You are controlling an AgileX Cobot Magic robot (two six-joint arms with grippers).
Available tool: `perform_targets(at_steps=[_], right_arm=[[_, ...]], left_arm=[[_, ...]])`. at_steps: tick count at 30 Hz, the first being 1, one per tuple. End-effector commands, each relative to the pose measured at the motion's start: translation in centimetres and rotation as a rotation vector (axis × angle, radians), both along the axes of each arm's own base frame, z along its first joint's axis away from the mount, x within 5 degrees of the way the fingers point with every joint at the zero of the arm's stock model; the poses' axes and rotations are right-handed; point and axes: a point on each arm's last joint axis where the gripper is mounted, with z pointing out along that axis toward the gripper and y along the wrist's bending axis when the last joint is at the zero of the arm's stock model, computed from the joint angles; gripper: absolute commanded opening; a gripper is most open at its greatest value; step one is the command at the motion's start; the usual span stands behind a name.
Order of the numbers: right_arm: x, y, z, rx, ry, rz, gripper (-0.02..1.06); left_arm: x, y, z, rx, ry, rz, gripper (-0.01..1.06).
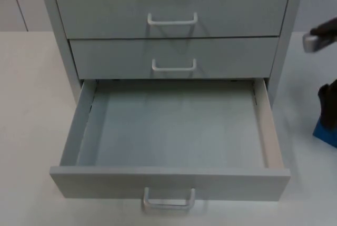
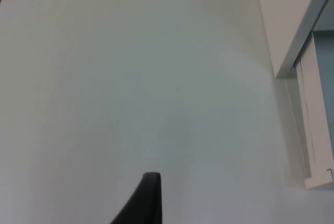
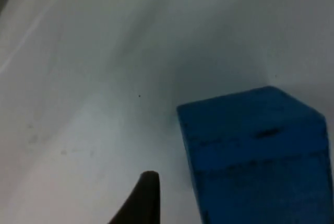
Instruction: Open the drawer with the left hand, place the block into the drawer with the right hand, then close the drawer with the left hand.
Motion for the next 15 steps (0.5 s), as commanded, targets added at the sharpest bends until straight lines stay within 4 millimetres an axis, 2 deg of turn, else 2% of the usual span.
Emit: perform_targets(at_steps=[1,3,4,5,7,9,10,12,13,14,15], right_arm=[[0.6,0.2,-1.5,-0.006,0.0,0.011,0.93],[0.6,0.2,-2.9,-0.011,0.032,0.011,0.92],[0.6,0.2,-2.9,-0.011,0.032,0.011,0.92],[0.6,0.2,-3.5,-0.01,0.045,0.008,0.87],[0.6,0.2,-3.8,-0.008,0.051,-0.005,0.69],[0.5,0.2,-3.5,-0.007,0.049,-0.019,0.37],[0.5,0.2,-3.5,-0.007,0.049,-0.019,0.37],[0.5,0.2,-2.5,-0.004,0.035,-0.029,0.01],[0.5,0.2,-1.6,0.002,0.016,-0.053,0.0],[0.5,0.2,-1.6,0.002,0.016,-0.053,0.0],[0.3,0.2,-0.5,0.006,-0.001,-0.064,0.0]], left_arm=[[0.0,0.0,-0.2,-0.005,0.001,0.007,1.05],[0.0,0.0,-0.1,-0.005,-0.002,0.007,1.05],[0.0,0.0,-0.1,-0.005,-0.002,0.007,1.05],[0.0,0.0,-0.1,-0.005,-0.002,0.007,1.05],[0.0,0.0,-0.1,-0.005,-0.004,0.007,1.05],[0.0,0.1,-0.1,-0.001,-0.01,0.008,1.05],[0.0,0.1,-0.1,-0.001,-0.01,0.008,1.05],[0.0,0.1,-0.1,-0.001,-0.011,0.008,1.05],[0.0,0.1,0.0,0.0,-0.015,0.008,1.05],[0.0,0.1,0.0,0.0,-0.015,0.008,1.05],[0.0,0.1,0.0,0.0,-0.015,0.008,1.05]])
